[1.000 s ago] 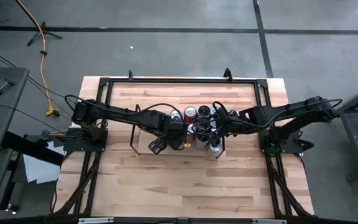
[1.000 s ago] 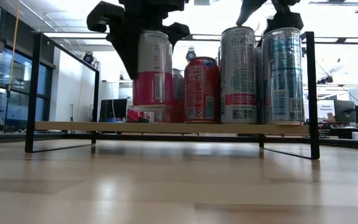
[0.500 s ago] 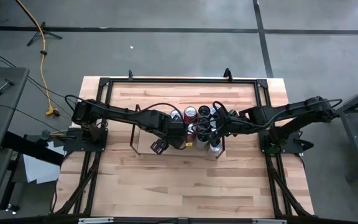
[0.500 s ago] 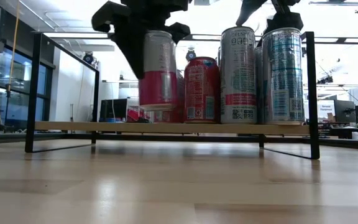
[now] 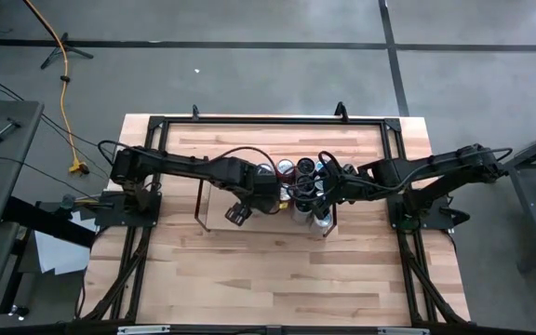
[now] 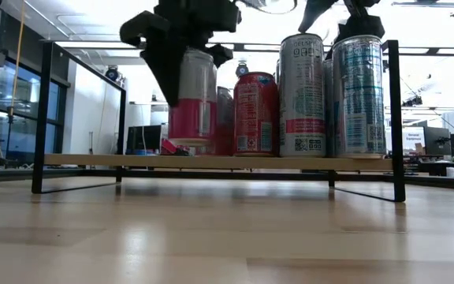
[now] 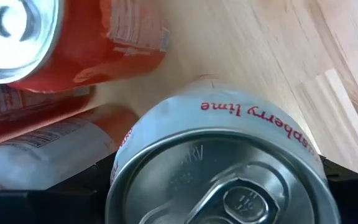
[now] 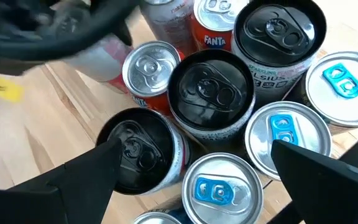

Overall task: Place canned beverage on shelf
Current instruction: Put the pink soda can aligned with the other pink soda can on the shelf

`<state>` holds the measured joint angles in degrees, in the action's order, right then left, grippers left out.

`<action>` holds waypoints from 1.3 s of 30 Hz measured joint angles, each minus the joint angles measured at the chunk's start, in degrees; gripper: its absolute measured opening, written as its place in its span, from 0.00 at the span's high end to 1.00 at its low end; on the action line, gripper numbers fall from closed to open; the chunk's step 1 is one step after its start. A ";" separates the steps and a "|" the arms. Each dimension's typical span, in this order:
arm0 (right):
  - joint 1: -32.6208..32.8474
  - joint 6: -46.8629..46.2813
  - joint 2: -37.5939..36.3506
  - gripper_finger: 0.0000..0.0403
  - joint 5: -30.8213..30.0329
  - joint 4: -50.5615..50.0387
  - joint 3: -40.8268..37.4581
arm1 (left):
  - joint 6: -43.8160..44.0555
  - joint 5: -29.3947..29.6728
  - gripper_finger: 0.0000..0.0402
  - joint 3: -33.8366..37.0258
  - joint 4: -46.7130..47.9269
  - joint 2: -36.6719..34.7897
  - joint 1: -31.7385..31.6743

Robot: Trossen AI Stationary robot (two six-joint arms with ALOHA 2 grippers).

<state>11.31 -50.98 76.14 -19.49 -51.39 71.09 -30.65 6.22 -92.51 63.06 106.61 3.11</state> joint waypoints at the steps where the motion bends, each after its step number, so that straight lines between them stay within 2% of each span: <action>1: 0.00 0.00 0.00 0.01 -0.01 0.27 0.00 | 0.04 -0.25 0.31 0.00 0.02 0.13 -0.26; 8: 0.00 0.00 0.00 0.01 -0.02 1.80 0.00 | 0.02 -1.14 0.31 0.00 0.14 0.11 -0.71; 11: 0.00 0.00 0.00 0.01 -0.02 2.31 0.00 | -0.60 -3.33 0.30 0.00 0.16 0.11 -0.74; 25: 0.00 -0.02 0.00 0.01 -0.02 2.57 0.00 | -1.09 -4.22 0.17 -0.07 0.07 0.04 -0.85; 32: 0.00 0.00 0.00 0.01 -0.04 2.59 0.00 | -1.01 0.43 0.16 -1.75 2.14 -1.35 -0.80; 39: 0.00 0.48 -0.02 0.01 -0.07 2.66 0.00 | -0.90 1.04 0.16 -4.37 5.34 -5.02 -0.93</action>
<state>11.31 -50.50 76.12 -19.55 -48.73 71.09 -31.54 7.26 -96.88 68.40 101.58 2.17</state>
